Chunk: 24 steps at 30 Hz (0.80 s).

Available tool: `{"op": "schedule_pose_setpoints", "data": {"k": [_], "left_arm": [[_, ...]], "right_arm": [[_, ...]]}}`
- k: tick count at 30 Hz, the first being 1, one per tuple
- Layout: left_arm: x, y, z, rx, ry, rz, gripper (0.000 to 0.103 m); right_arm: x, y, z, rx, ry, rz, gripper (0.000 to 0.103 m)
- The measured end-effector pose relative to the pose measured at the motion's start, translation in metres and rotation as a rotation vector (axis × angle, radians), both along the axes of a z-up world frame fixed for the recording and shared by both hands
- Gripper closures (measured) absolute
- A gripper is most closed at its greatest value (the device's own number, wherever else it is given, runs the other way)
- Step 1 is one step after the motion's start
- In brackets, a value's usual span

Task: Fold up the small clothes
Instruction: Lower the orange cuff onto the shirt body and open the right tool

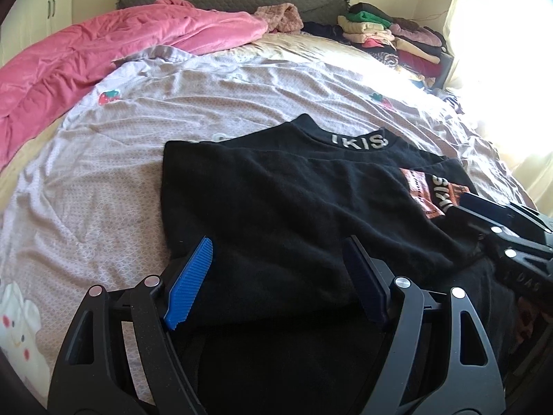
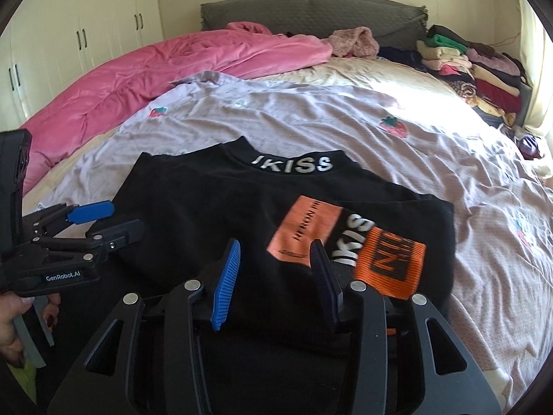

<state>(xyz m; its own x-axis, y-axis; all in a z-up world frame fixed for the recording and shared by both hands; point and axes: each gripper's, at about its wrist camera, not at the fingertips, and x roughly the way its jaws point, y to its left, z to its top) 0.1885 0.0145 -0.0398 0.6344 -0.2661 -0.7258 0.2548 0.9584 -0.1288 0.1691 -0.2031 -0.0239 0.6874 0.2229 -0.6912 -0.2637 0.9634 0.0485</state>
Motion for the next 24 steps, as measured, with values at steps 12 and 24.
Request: {"op": "schedule_pose_setpoints", "data": {"k": [12,24], "left_arm": [[0.004,-0.002,-0.016,0.016,0.072,-0.023,0.033],[0.0,0.002,-0.013,-0.001,0.063,-0.025,0.032]], "right_arm": [[0.025,-0.017,-0.036,-0.011,0.13,-0.082,0.063],[0.012,-0.023,-0.029,0.017,0.124,-0.121,0.063]]}}
